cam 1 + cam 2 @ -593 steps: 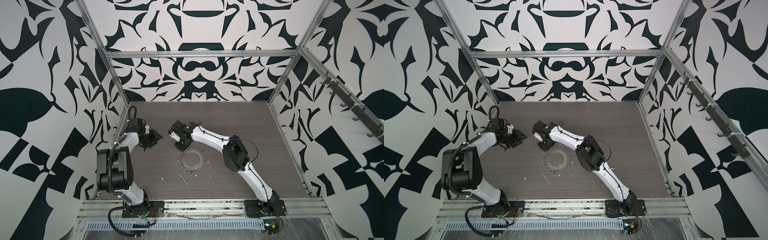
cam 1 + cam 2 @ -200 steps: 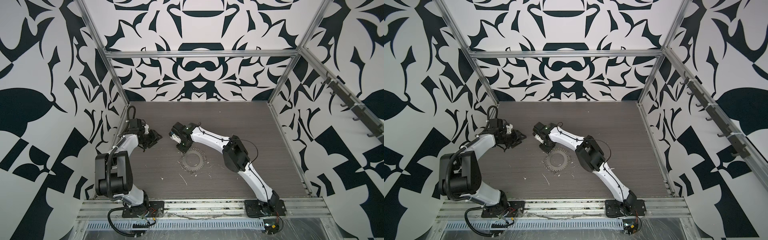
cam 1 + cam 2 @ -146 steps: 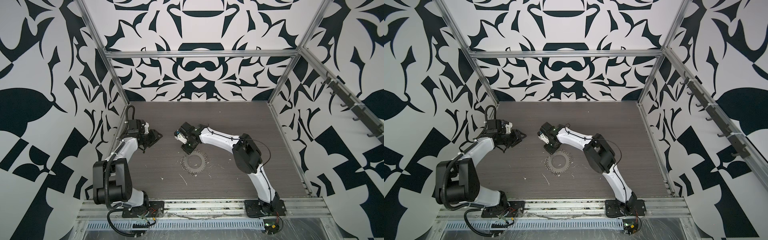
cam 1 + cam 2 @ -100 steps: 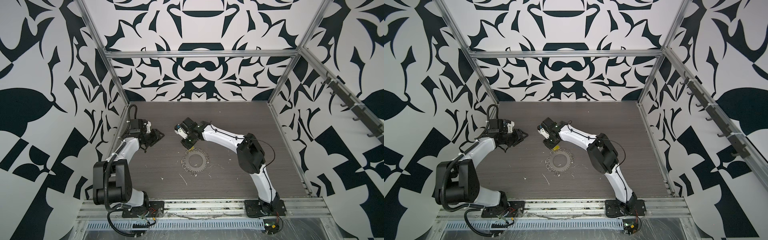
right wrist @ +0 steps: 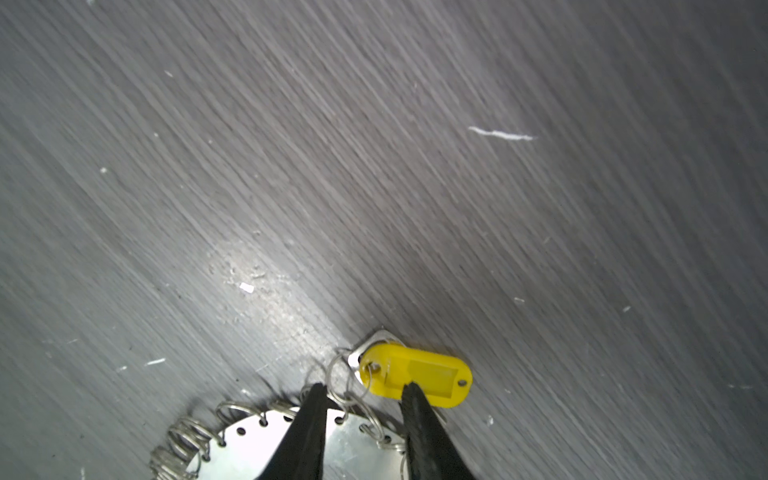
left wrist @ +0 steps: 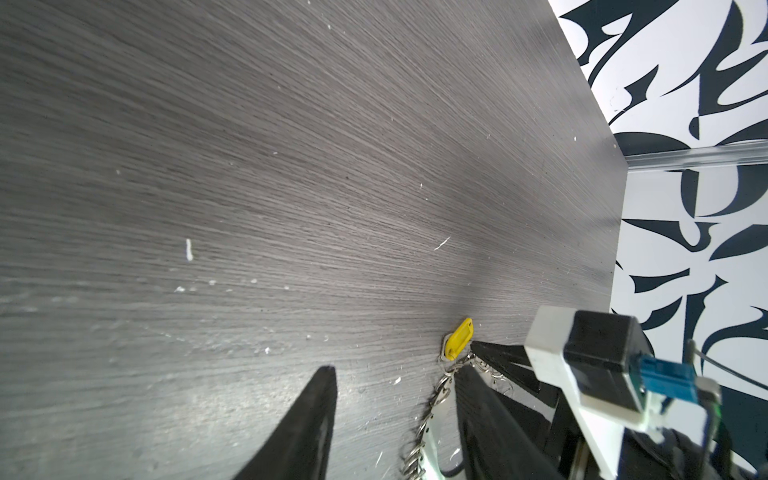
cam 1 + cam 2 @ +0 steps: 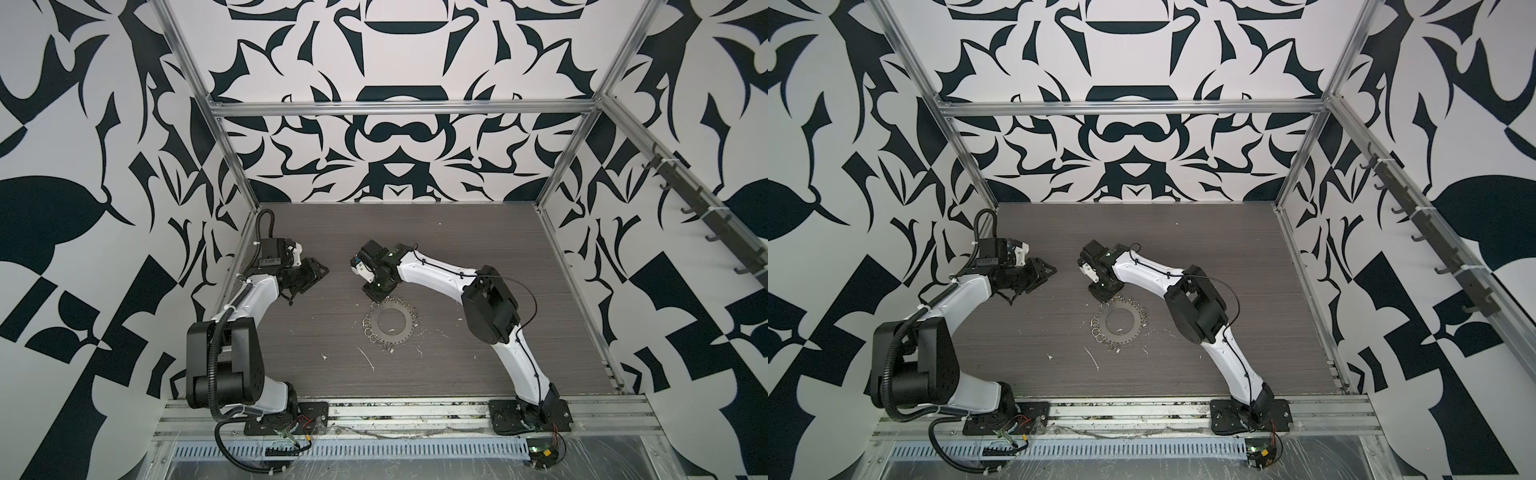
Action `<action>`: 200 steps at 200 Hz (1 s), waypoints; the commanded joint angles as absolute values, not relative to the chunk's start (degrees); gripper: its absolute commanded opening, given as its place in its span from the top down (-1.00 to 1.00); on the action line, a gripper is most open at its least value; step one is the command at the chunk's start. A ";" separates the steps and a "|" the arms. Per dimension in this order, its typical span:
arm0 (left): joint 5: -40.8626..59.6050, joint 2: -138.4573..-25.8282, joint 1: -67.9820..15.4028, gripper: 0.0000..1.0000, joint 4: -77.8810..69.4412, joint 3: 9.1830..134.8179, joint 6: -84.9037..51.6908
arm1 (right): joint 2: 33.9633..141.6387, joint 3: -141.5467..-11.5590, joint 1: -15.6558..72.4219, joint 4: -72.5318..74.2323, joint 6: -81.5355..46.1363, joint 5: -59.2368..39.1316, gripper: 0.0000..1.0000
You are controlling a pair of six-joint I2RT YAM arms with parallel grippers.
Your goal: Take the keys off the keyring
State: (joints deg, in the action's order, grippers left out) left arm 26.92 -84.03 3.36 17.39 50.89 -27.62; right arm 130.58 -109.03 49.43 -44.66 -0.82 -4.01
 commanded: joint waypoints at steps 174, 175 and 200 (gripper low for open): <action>26.93 -83.33 3.16 -0.03 18.60 49.13 -27.86 | 133.00 -111.79 52.80 -48.96 2.89 -0.66 0.21; 26.87 -83.28 3.16 -0.03 18.61 49.09 -27.86 | 132.99 -111.79 52.81 -48.92 2.90 -0.59 0.21; 26.48 -82.74 3.16 -0.03 18.86 48.96 -27.95 | 133.09 -110.97 52.82 -48.56 3.21 2.56 0.31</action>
